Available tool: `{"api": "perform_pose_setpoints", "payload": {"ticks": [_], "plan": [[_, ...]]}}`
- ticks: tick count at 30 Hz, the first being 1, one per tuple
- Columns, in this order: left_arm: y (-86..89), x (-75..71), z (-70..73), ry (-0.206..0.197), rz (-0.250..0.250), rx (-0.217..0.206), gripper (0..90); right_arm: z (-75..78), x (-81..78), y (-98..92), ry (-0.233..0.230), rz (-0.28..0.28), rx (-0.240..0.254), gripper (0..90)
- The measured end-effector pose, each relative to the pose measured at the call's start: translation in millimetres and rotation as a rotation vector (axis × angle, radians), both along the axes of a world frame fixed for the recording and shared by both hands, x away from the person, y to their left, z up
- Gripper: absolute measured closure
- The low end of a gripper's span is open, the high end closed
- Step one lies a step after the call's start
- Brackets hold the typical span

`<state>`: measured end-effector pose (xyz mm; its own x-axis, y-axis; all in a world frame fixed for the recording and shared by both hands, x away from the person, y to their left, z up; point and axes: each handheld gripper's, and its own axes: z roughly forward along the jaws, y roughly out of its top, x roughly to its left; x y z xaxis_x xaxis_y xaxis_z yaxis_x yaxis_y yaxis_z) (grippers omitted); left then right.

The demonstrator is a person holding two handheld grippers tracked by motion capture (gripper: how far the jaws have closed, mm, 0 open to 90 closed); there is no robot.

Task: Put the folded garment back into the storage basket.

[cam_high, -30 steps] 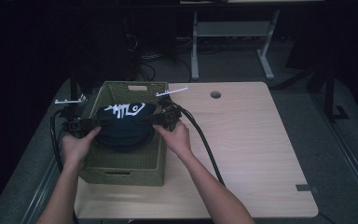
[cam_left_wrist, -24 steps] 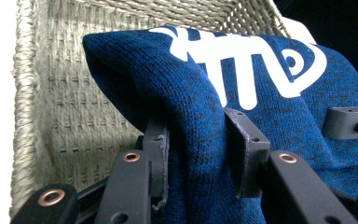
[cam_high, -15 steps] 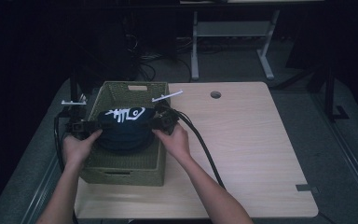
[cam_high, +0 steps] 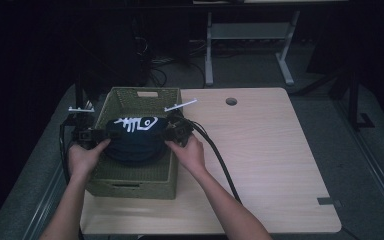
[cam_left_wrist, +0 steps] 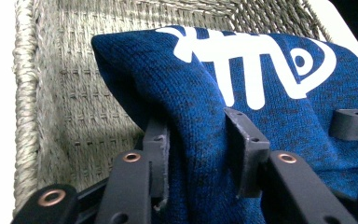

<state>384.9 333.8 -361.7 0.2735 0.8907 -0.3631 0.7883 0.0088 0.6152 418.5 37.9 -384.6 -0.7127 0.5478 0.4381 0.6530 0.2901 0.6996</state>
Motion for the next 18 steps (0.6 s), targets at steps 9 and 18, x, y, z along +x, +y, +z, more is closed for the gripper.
{"api": "perform_pose_setpoints", "payload": {"ticks": [9, 18], "plan": [[-2.2, -1.5, 11.5, -0.053, 0.018, 0.102, 54.2, 10.0, -9.0, 0.9, -0.094, -0.068, -0.09, 45.6], [-4.5, -5.3, 19.7, -0.094, 0.0, 0.07, 51.9, 18.7, -4.4, -13.6, -0.08, -0.048, -0.016, 45.5]]}}
